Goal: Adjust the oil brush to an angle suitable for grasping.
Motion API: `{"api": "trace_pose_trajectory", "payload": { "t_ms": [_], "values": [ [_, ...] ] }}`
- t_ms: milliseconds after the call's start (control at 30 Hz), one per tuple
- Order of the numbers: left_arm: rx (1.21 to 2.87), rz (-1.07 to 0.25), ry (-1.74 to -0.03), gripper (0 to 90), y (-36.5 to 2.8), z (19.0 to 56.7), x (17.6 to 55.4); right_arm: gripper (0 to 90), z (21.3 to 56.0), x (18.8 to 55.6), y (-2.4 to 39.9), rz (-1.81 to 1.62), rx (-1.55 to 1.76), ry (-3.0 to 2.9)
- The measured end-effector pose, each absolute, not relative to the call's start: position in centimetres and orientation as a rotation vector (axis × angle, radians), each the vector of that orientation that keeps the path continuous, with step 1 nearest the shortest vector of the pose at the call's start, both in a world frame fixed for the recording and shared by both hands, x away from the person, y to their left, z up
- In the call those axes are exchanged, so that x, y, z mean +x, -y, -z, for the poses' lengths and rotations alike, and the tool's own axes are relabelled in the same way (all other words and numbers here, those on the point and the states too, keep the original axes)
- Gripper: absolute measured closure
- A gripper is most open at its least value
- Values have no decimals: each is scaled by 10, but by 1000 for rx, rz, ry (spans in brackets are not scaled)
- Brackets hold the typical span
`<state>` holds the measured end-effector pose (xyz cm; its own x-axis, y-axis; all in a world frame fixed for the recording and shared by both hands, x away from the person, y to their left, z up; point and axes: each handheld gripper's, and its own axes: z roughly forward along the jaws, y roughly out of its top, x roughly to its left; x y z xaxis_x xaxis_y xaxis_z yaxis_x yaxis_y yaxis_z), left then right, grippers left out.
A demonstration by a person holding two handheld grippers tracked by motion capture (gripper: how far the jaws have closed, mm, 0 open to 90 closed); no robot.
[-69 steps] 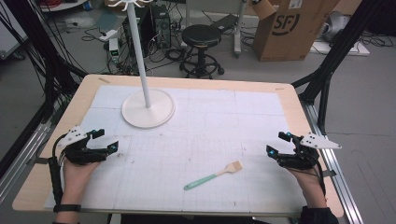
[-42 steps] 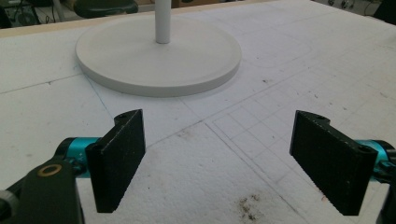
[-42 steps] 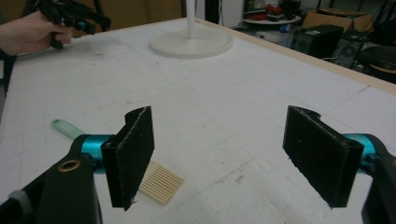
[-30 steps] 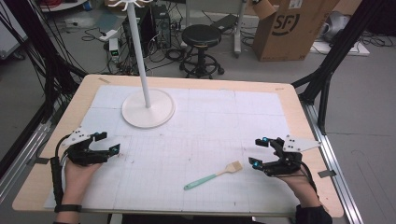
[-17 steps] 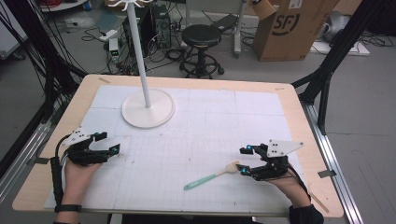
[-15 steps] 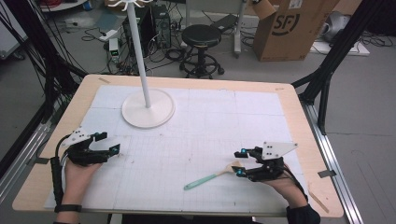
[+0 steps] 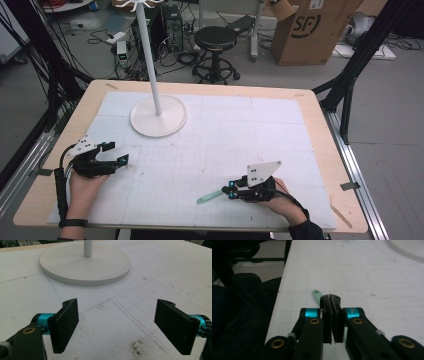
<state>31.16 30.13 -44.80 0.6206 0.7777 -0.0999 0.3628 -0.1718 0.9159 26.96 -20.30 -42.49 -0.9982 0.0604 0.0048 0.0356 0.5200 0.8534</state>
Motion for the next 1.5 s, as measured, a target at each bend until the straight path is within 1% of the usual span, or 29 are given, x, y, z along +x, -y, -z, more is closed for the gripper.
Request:
{"api": "trace_pose_trajectory", "payload": {
  "t_ms": [100,300,467,767,1167,1500],
  "values": [
    [1780,-487,-927,209,-301,448,312,900,429,267,188,-1490,28,-2771],
    [1783,-488,-929,212,-301,448,312,900,435,265,172,-1421,-35,-2829],
    [1777,-487,-934,214,-301,448,312,900,441,265,152,-1307,-89,-2876],
    [1779,-485,-935,216,-301,448,312,900,444,277,138,-1233,-58,-2865],
    [1779,-486,-937,220,-301,448,312,900,442,307,135,-1149,197,-2762],
    [1783,-490,-935,221,-300,448,312,900,443,328,146,-1135,431,-2693]
  ]
}}
